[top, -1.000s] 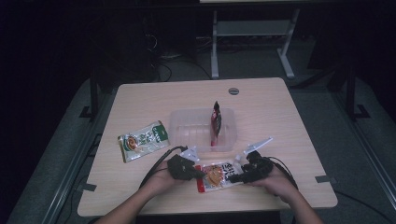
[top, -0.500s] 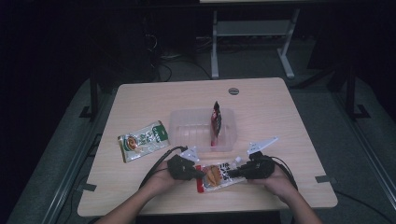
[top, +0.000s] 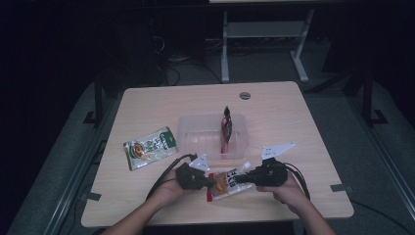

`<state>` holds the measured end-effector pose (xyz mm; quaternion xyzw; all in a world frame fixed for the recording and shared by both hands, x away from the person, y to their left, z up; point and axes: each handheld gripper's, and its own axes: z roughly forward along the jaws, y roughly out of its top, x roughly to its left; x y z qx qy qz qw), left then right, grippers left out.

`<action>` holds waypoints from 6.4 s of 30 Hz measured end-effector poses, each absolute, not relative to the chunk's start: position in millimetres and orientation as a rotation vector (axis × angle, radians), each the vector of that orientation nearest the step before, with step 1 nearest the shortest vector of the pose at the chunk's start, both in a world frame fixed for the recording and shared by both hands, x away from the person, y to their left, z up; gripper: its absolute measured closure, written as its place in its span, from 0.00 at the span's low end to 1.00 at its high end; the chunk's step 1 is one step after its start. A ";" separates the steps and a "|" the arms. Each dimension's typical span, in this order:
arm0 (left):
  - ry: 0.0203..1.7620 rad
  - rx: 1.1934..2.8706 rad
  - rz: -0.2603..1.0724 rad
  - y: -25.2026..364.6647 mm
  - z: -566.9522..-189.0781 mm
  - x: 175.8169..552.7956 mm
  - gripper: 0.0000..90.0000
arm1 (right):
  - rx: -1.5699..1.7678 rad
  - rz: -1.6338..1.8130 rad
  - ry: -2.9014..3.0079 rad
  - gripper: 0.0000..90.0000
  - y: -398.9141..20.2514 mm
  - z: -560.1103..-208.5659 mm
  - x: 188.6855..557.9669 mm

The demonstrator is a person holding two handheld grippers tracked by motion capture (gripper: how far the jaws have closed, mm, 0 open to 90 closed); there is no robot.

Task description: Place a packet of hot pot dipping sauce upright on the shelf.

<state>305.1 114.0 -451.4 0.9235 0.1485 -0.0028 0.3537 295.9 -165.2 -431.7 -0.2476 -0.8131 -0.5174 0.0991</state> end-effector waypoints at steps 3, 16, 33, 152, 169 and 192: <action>0.382 2.373 -0.019 113.7 -449.9 304.1 1.00 | -0.726 -1.551 -2.396 1.00 -164.2 -427.7 294.6; 0.349 2.309 -0.069 116.1 -440.0 297.7 0.94 | -0.639 -1.659 -2.370 1.00 -157.8 -408.3 288.3; 0.431 2.303 -0.094 175.1 -424.5 284.6 0.50 | -0.621 -1.724 -2.394 1.00 -168.2 -386.6 288.1; 0.458 2.335 -0.114 195.2 -439.7 275.8 0.39 | -0.879 -1.601 -2.558 0.96 -170.8 -375.2 420.7; 0.466 2.329 -0.114 194.9 -439.7 275.8 0.39 | -0.963 -1.588 -2.573 0.38 -175.1 -363.9 403.1; 0.483 2.325 -0.098 198.3 -440.5 276.6 0.39 | -1.011 -1.549 -2.682 0.25 -192.8 -380.5 334.9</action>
